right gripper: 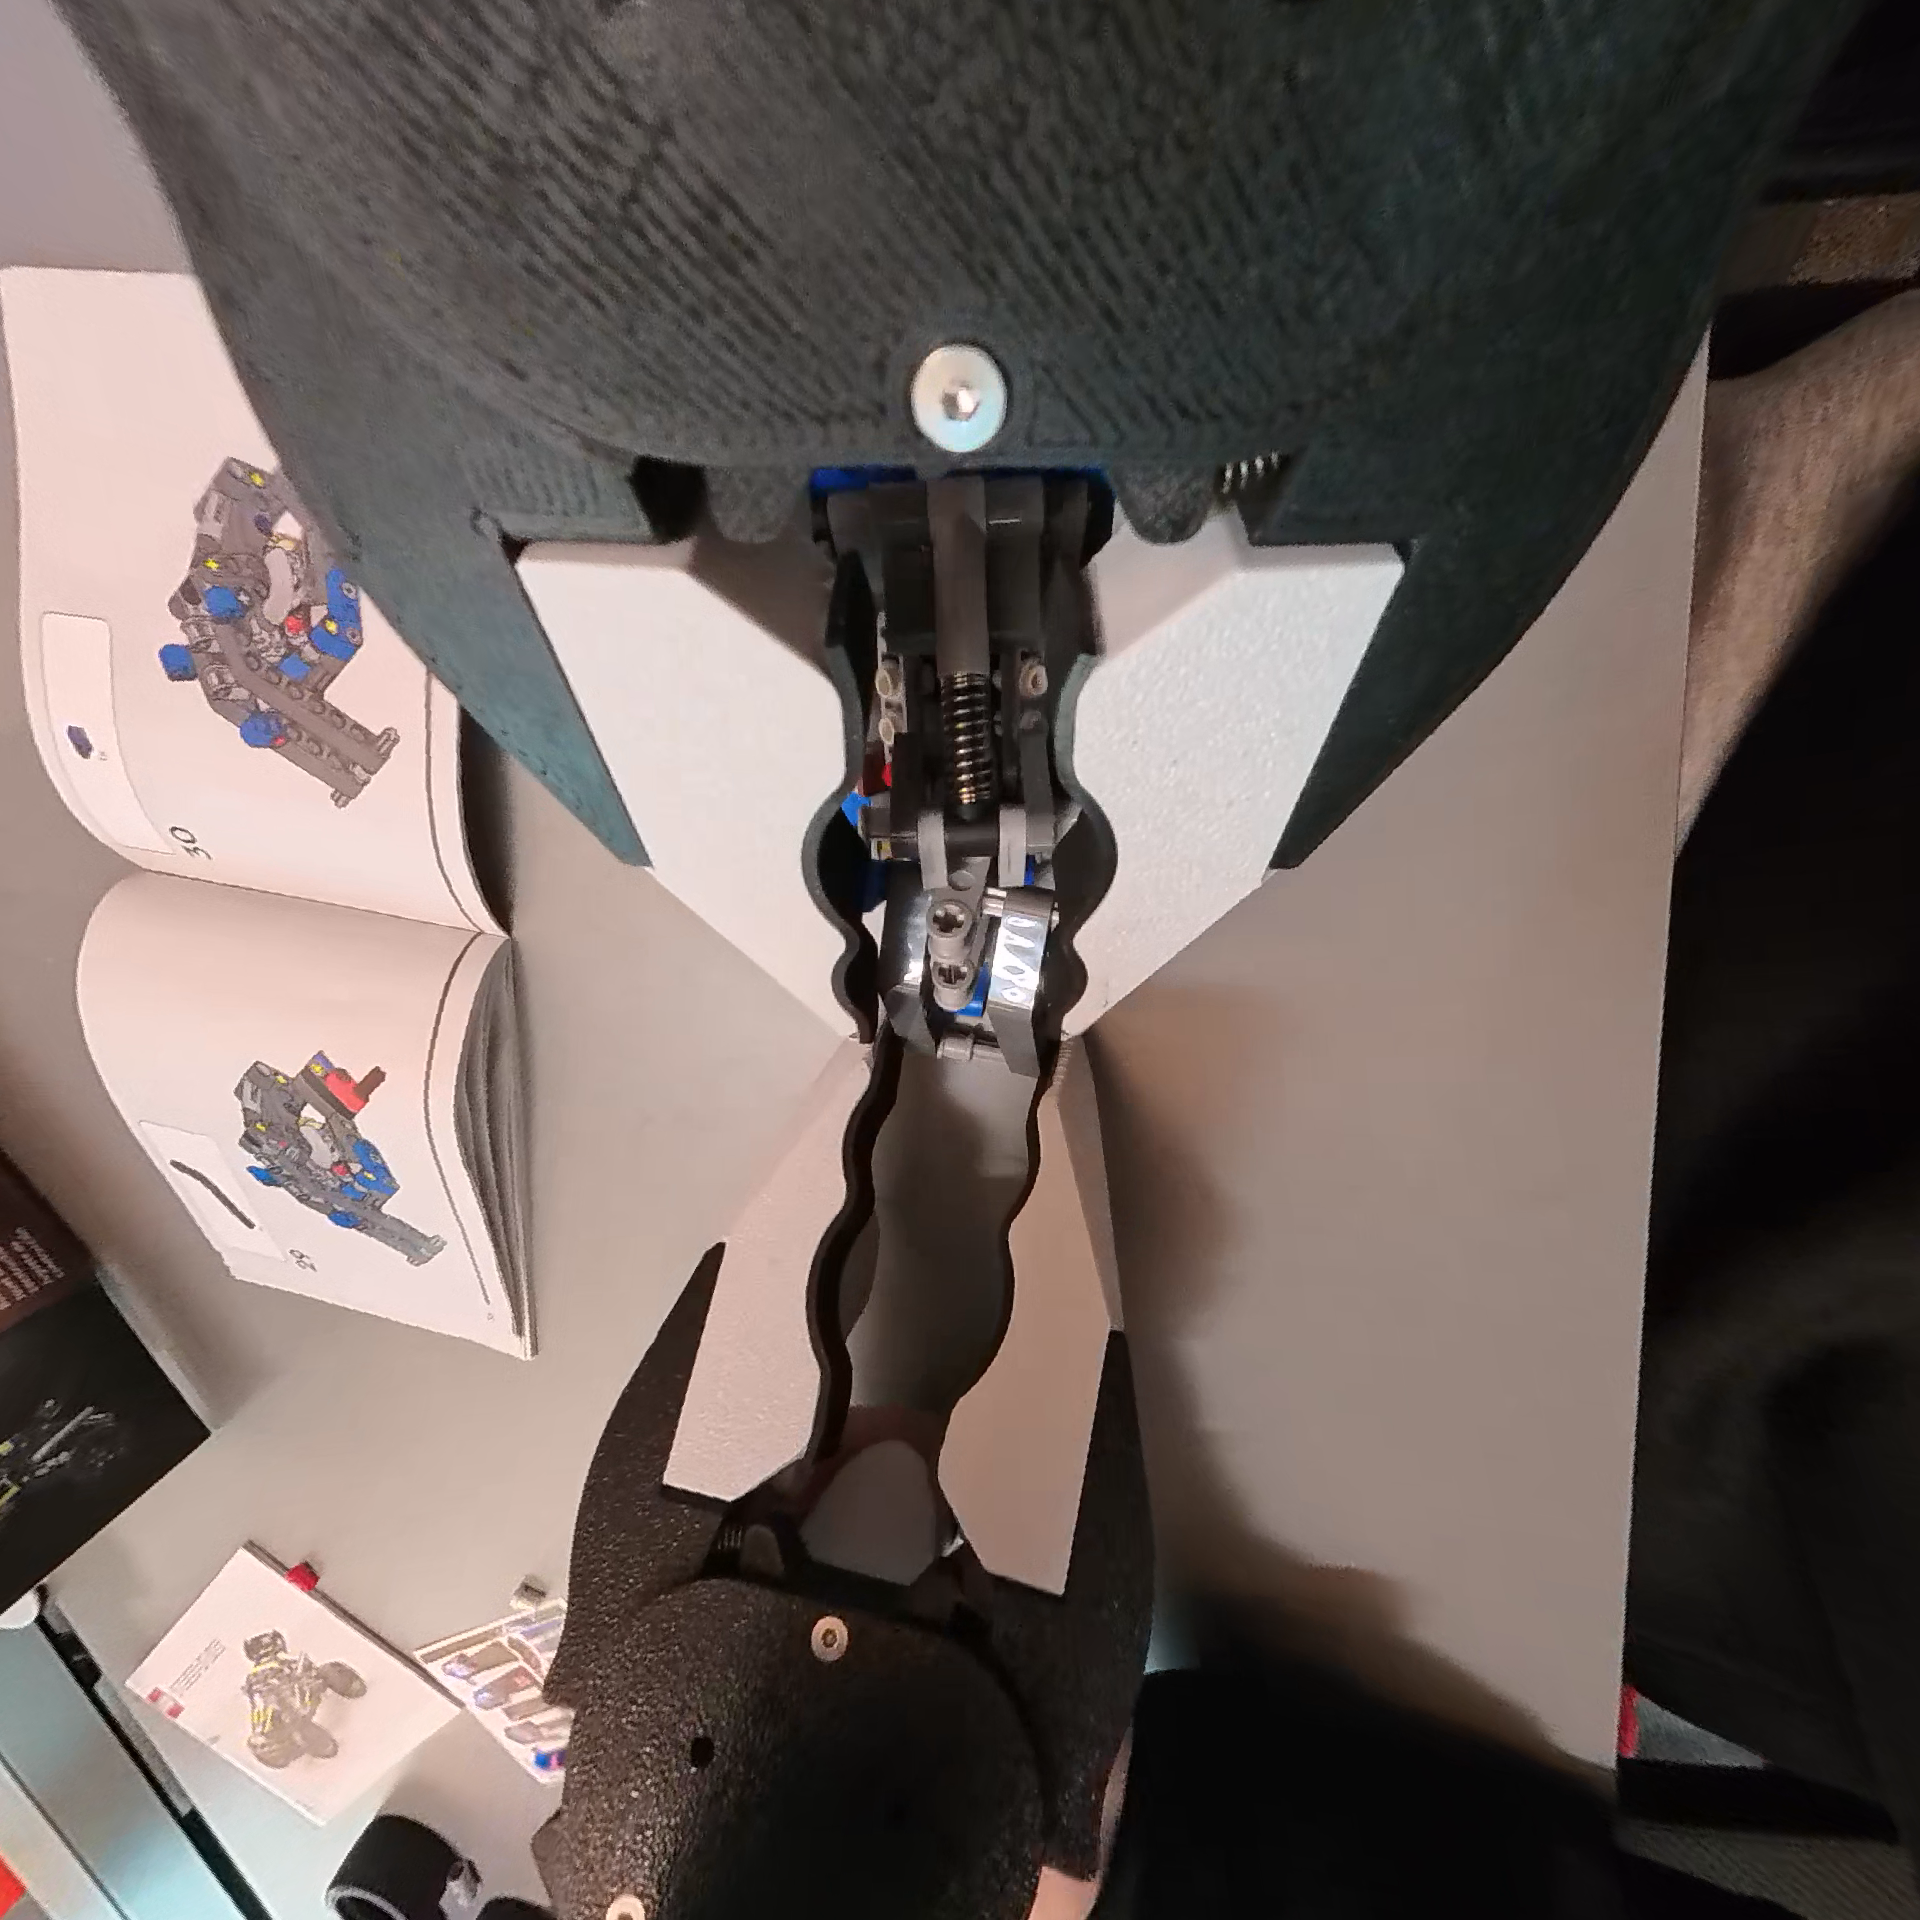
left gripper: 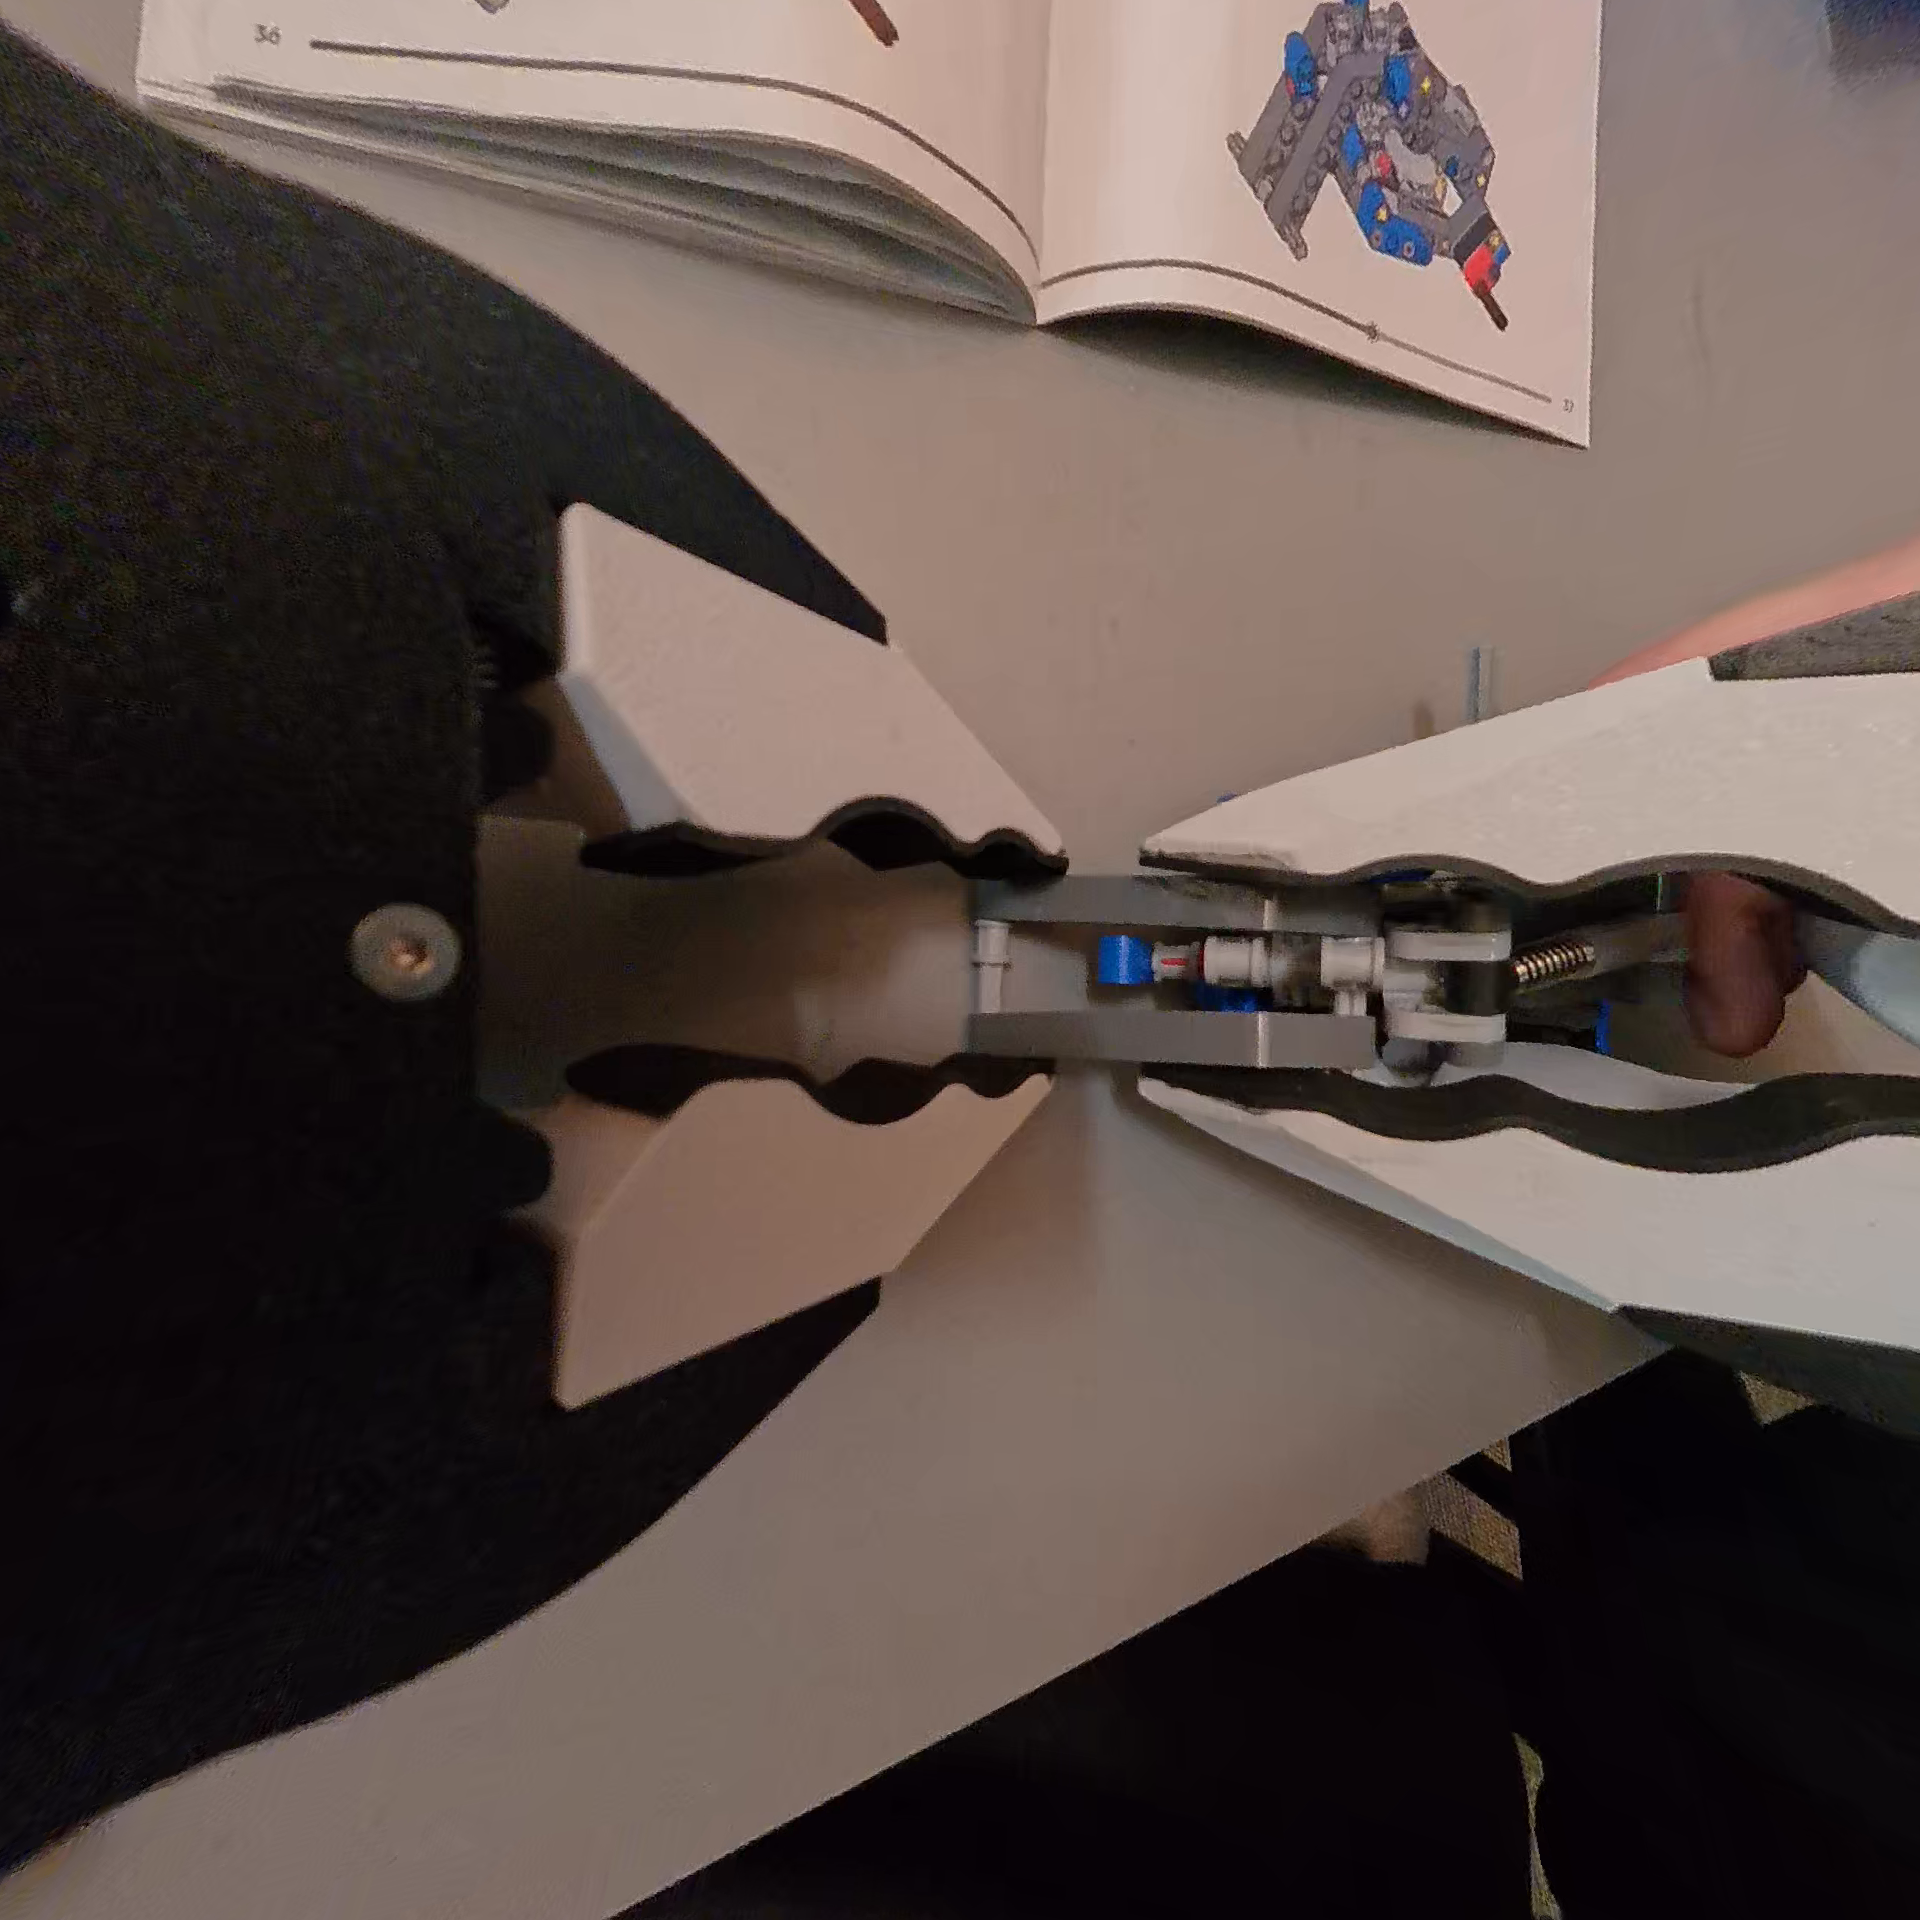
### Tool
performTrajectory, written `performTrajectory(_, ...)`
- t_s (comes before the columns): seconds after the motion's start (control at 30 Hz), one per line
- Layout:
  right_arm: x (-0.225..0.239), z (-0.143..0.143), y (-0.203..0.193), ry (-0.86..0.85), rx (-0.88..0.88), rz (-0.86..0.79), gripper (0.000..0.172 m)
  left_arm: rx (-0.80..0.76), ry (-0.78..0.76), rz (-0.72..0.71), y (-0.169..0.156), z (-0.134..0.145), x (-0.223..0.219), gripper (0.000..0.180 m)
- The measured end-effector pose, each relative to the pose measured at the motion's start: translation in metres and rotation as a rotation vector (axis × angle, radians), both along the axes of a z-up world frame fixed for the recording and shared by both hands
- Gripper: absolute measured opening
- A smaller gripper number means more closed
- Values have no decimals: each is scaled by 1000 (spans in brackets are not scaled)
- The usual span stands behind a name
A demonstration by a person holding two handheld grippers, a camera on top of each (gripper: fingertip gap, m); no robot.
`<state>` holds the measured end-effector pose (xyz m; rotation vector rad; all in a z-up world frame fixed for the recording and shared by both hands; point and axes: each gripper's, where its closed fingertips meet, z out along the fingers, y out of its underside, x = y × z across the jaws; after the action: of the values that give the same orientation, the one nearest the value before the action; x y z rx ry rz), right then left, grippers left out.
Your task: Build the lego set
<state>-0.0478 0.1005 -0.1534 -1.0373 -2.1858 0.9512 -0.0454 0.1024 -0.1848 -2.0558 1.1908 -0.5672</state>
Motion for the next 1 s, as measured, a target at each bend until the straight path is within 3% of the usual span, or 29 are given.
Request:
performTrajectory(0.3,6,1,-4,27,4,36,29,-18,-21,-66,-7,2,5,31)
performTrajectory(0.5,9,1,-4,19,28,21,29,31,35,-39,-3,1,8,31)
performTrajectory(0.7,14,1,-10,3,16,39,30,15,-1,-43,-10,2,15,31)
performTrajectory(0.8,19,3,-9,16,7,47,30,49,-44,-20,-14,10,13,50)
performTrajectory(0.93,20,4,-12,32,-17,59,30,0,-113,34,-19,18,10,53)
performTrajectory(1.0,20,4,-11,33,-17,58,30,44,-94,91,-14,21,4,66)
